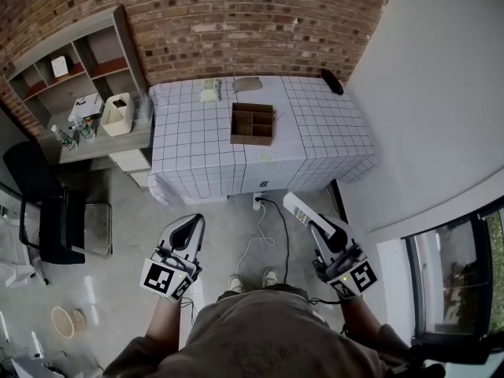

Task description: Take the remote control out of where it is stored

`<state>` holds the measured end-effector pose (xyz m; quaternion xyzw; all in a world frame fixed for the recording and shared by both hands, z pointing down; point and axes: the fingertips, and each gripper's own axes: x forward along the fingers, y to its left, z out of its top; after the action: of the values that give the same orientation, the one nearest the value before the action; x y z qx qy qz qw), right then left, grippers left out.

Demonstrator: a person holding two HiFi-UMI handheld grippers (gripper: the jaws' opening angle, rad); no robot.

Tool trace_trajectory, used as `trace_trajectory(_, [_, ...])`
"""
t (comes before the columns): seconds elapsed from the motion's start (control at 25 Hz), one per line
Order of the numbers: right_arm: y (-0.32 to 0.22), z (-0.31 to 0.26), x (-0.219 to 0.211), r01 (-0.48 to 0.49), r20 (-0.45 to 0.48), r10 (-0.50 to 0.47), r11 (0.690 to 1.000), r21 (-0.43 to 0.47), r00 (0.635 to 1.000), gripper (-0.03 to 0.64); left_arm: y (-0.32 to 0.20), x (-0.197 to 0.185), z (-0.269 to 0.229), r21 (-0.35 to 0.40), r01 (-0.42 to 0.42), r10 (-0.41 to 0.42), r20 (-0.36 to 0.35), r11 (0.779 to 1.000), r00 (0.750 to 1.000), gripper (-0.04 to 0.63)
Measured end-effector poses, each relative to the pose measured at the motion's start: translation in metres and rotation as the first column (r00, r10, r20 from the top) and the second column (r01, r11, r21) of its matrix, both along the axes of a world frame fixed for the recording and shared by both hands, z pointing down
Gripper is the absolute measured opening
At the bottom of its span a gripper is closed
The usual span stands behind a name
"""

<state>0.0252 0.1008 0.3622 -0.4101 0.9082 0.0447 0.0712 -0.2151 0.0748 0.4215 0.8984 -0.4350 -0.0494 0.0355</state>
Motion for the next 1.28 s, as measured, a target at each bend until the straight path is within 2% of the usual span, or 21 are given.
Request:
trace_trajectory(0.6, [-0.018, 0.0, 0.036, 0.036, 0.024, -0.036, 0.999, 0.011, 0.999, 0.083, -0.008, 0.034, -0.012, 0.007, 0.04, -0.04, 0.018, 0.999, 0.999, 0.005])
trace_trajectory(1.28, [-0.02, 0.0, 0.054, 0.051, 0.045, -0.053, 0.998, 0.04, 0.998, 0.083, -0.007, 0.064, -0.024, 0.018, 0.025, -0.026, 0.038, 1.0, 0.999, 0.005])
